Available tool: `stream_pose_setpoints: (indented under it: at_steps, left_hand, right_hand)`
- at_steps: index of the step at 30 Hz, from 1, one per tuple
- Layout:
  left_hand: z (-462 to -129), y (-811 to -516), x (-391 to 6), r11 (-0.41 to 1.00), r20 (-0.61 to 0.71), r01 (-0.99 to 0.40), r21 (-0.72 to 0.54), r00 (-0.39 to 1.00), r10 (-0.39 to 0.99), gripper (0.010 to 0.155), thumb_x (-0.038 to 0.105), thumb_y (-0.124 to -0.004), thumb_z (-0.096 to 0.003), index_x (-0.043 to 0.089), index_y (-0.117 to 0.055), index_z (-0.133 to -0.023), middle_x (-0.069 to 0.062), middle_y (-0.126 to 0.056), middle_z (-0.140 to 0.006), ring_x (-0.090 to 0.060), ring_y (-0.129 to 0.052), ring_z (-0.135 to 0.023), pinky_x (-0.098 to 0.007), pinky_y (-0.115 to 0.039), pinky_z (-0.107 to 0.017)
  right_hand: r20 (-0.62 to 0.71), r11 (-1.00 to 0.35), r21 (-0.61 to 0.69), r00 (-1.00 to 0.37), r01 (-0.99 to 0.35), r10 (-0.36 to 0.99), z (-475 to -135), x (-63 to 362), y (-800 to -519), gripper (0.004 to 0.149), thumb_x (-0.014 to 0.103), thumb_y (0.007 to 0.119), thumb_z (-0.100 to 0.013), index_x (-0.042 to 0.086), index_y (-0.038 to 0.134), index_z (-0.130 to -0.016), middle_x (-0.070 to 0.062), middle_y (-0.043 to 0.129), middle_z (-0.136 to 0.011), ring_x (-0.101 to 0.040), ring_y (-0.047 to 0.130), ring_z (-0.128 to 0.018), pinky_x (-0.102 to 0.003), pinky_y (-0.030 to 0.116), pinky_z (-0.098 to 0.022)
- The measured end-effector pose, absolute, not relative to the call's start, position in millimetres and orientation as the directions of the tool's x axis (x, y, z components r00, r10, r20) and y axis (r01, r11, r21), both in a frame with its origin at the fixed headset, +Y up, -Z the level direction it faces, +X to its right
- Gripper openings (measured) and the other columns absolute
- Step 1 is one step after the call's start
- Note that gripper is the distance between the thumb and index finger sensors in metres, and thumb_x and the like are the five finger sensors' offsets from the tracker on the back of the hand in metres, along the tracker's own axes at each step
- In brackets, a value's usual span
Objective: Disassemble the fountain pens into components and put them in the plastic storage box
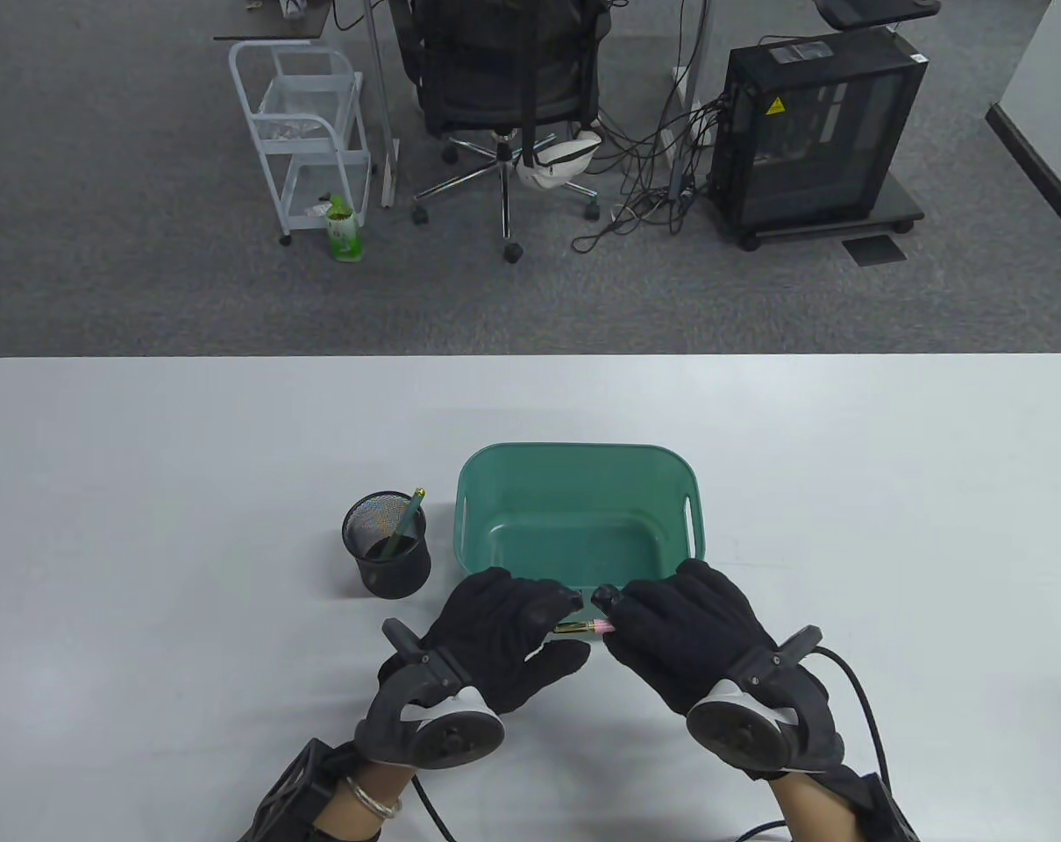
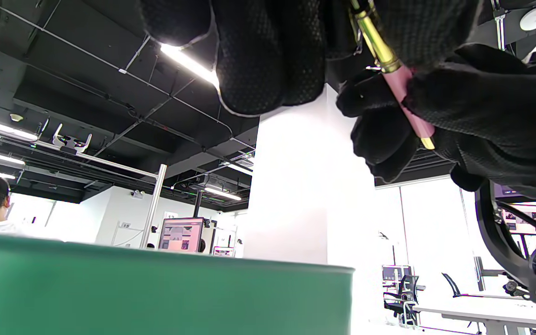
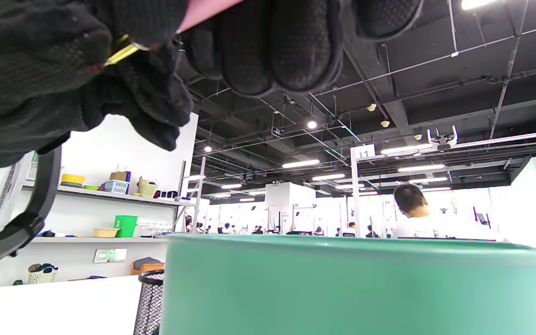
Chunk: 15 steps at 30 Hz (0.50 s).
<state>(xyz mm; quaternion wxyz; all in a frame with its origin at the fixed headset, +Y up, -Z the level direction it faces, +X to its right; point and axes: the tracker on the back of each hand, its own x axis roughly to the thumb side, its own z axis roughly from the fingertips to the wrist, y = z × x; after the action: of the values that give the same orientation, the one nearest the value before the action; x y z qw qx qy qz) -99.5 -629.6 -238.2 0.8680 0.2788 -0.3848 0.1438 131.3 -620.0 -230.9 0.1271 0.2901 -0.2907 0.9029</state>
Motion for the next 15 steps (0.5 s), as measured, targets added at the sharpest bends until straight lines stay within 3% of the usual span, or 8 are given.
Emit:
stream_pose_setpoints:
  at_steps: [4,15]
  left_hand:
    - [-237.8,-629.3,-99.4,0.797,0.747,-0.469,0.38,0.663,0.033,0.046,0.049,-0.073,-0.0634,0.017,-0.07,-0.096,-0.002,-0.091,-0.09,-0.019,-0.095,-0.076,-0.047,-0.067,-0.074]
    - [-238.4,-629.6,-100.3,0.789,0.748,-0.484,0.378,0.662,0.048,0.046,0.051,-0.069,-0.0636,0.014,-0.081,-0.089,-0.002,-0.101,-0.078,-0.019,-0.102,-0.065,-0.046,-0.072,-0.069]
  right_hand:
    - [0.596,-0.8,-0.45,-0.801,-0.396,0.061,-231.3,131.5,-619.8,0.045,0.05,0.07,-0.055,0.033,0.082,-0.095,0.006,0.087,-0.086,-0.013,0.088,-0.074,-0.048,0.063,-0.075]
    - [0.597,-0.802,-0.448,-0.8,-0.395,0.06,-231.9,131.2,-620.1,0.045,0.05,0.07,-0.055,0.033,0.082,-0.095,0.006,0.088,-0.086,-0.014,0.088,-0.074,-0.048,0.063,-0.075]
